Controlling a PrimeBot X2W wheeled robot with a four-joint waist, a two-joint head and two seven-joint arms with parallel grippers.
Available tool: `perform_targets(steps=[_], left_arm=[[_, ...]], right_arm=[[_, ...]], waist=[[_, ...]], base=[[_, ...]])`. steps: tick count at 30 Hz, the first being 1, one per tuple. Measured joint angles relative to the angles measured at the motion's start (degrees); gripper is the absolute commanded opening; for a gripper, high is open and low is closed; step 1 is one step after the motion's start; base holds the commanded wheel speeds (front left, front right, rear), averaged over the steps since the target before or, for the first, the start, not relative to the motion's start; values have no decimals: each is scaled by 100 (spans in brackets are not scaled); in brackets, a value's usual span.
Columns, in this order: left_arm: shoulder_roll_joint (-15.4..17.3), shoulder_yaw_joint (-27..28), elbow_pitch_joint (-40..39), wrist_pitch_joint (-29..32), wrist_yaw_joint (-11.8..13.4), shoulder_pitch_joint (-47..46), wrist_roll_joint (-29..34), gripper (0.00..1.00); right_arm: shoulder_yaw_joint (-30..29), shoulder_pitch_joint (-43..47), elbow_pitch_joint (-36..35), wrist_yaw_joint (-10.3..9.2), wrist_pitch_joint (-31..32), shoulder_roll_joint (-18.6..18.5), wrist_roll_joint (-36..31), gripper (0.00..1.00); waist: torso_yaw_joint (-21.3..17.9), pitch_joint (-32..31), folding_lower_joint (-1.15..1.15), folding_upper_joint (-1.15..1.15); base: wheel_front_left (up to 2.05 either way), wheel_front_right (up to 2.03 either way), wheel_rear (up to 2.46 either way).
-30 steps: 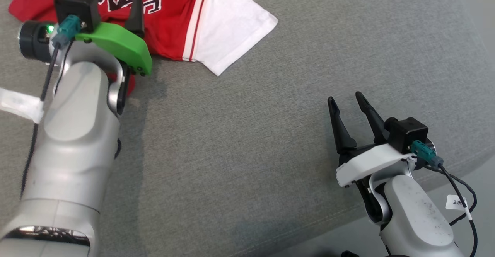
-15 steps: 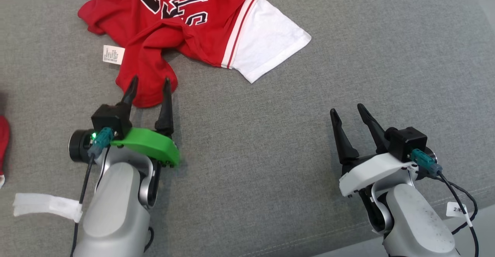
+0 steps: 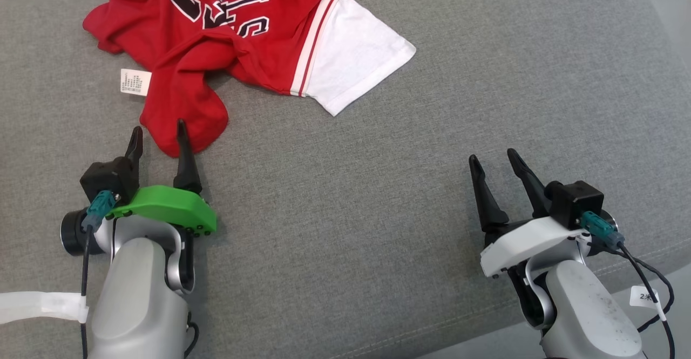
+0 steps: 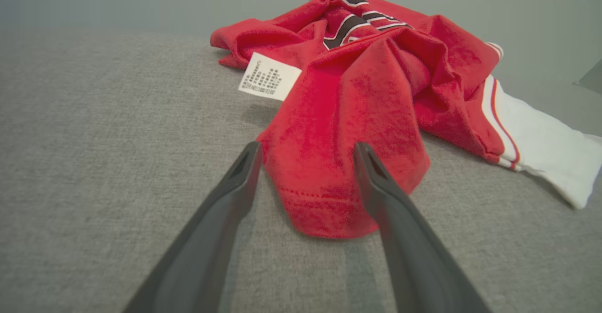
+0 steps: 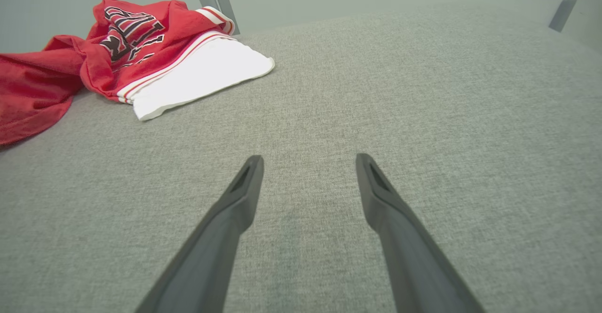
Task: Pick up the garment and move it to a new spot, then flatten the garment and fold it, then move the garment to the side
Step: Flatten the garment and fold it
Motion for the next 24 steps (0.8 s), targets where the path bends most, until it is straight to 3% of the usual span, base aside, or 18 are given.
perform_targets(steps=[11, 12, 13, 14, 15, 24], left_arm=[[80, 360, 821, -1, -194, -452, 186, 100], [81, 349, 903, -1, -238, -497, 193, 82], [81, 342, 965, -1, -267, -537, 203, 82], [81, 341, 985, 0, -303, -561, 212, 34], [78, 337, 954, 0, -321, -570, 235, 0], [42, 332, -706, 0, -390, -231, 766, 0]], right_arm=[[77, -79, 9, 0, 0, 24, 9, 100], [81, -86, 9, 0, 0, 22, 9, 100], [87, -88, 10, 0, 0, 21, 9, 100], [88, -88, 12, 0, 0, 19, 9, 100], [86, -88, 13, 0, 0, 16, 9, 100], [-156, 81, 58, 1, 0, -5, 75, 100]], waist=[[-23, 128, 0, 0], [-25, 128, 0, 0], [-27, 128, 0, 0], [-27, 125, 0, 0], [-26, 118, 0, 0], [265, -74, 0, 0]], base=[[0, 0, 0], [0, 0, 0], [0, 0, 0], [0, 0, 0], [0, 0, 0], [0, 0, 0]])
